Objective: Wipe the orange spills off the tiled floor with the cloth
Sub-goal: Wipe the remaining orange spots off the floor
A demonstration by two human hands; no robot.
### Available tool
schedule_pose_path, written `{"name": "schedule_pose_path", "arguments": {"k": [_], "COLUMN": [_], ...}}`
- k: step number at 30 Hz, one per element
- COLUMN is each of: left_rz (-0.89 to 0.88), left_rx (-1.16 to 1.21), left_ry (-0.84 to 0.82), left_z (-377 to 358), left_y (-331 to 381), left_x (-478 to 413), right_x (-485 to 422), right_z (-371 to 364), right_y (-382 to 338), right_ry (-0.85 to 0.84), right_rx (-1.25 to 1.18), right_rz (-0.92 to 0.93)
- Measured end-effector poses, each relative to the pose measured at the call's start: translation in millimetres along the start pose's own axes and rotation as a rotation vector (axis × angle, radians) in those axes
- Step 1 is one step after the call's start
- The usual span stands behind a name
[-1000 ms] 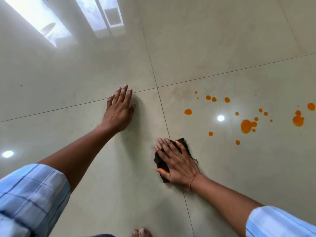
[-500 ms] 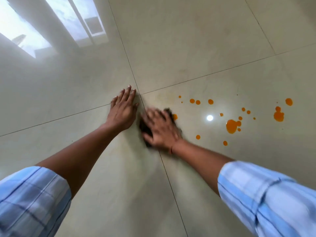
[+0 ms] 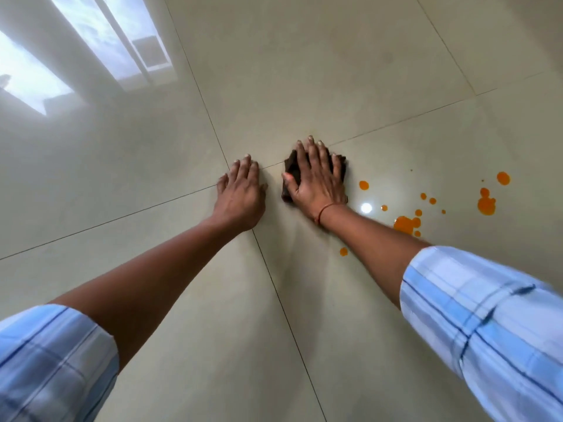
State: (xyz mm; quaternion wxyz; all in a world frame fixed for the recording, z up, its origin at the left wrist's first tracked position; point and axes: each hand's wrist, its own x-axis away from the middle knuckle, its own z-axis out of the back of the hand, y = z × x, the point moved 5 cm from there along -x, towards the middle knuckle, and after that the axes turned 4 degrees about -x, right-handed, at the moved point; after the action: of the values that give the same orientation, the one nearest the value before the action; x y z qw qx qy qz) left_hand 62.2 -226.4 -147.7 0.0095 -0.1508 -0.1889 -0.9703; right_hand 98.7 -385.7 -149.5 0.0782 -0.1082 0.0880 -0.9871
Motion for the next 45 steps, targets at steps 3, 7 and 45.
{"name": "schedule_pose_path", "arguments": {"k": [3, 7, 45], "left_rz": [0.024, 0.004, -0.357], "left_rx": [-0.019, -0.073, -0.159], "left_ry": [-0.009, 0.000, 0.001], "left_z": [4, 0, -39], "left_y": [4, 11, 104], "left_x": [-8, -6, -23], "right_x": [97, 75, 43], "right_z": [-23, -18, 19], "right_y": [-17, 10, 147], "right_ry": [-0.026, -0.095, 0.002], "right_rx": [-0.038, 0.014, 0.020], "right_rz": [0.138, 0.229, -0.140]}}
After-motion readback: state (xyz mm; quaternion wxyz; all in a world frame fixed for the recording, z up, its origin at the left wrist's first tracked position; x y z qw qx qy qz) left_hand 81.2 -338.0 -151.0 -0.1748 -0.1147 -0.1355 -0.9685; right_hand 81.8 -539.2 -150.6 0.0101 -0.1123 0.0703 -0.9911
